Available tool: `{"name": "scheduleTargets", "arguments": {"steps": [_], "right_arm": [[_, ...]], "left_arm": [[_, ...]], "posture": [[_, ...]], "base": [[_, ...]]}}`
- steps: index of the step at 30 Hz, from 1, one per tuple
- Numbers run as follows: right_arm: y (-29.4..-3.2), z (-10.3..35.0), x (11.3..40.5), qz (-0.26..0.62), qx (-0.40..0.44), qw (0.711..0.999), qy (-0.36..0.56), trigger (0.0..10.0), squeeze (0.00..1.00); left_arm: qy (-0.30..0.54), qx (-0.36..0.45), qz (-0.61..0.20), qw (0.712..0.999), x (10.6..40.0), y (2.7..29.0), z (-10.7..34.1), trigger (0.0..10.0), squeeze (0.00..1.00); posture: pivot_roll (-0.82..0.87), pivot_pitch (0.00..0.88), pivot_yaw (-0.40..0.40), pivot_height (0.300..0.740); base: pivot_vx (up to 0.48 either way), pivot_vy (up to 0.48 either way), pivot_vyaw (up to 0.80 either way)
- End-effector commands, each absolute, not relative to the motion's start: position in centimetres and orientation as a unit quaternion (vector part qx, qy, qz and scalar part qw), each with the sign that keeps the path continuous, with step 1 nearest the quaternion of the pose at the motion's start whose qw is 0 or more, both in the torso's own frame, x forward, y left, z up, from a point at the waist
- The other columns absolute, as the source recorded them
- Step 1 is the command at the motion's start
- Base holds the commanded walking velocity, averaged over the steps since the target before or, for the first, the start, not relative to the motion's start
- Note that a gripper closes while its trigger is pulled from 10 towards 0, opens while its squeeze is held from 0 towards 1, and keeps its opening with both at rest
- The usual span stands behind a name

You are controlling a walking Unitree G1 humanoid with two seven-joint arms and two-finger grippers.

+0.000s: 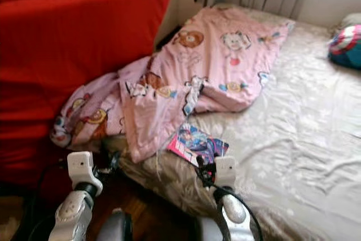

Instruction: Clean up the room

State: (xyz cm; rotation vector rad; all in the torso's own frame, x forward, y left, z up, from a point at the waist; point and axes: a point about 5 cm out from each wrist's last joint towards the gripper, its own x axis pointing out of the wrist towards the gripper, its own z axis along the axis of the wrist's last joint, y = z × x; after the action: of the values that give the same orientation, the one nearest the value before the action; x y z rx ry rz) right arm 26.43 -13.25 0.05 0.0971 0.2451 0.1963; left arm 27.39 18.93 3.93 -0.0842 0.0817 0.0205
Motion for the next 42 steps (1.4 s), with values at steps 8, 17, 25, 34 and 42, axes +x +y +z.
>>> {"name": "scheduleTargets", "arguments": {"steps": [8, 17, 25, 34, 42], "right_arm": [[-12.99, -0.56, 25.83, 0.101, 0.052, 0.985, 0.130, 10.0, 0.00], [-13.02, -0.83, 25.83, 0.091, 0.065, 0.984, 0.137, 10.0, 0.00], [-13.41, -0.91, 25.85, 0.081, 0.065, 0.985, 0.137, 10.0, 0.00], [-13.77, -0.71, 26.08, 0.068, 0.065, 0.987, 0.130, 10.0, 0.00], [-13.60, -0.51, 26.33, 0.063, 0.066, 0.988, 0.126, 10.0, 0.00]], "left_arm": [[0.049, -0.042, 0.009, 0.998, 27.39, 19.11, 3.85, 10.0, 0.00], [0.049, -0.040, 0.004, 0.998, 27.53, 19.22, 3.94, 10.0, 0.00], [0.051, -0.042, -0.002, 0.998, 27.47, 19.05, 3.91, 10.0, 0.00], [0.051, -0.044, -0.004, 0.998, 27.52, 18.97, 3.95, 10.0, 0.00], [0.051, -0.044, -0.004, 0.998, 27.47, 19.11, 3.97, 10.0, 0.00]], "posture": [[-0.08, 0.127, -0.027, 0.645], [-0.07, 0.132, -0.023, 0.645], [-0.08, 0.141, -0.020, 0.645], [-0.08, 0.143, -0.021, 0.645], [-0.07, 0.144, -0.021, 0.645]], "base": [[0.000, 0.000, 0.80], [0.000, 0.000, 0.00], [0.030, 0.000, 0.00], [0.298, 0.000, 0.00], [0.334, 0.000, 0.00]]}}
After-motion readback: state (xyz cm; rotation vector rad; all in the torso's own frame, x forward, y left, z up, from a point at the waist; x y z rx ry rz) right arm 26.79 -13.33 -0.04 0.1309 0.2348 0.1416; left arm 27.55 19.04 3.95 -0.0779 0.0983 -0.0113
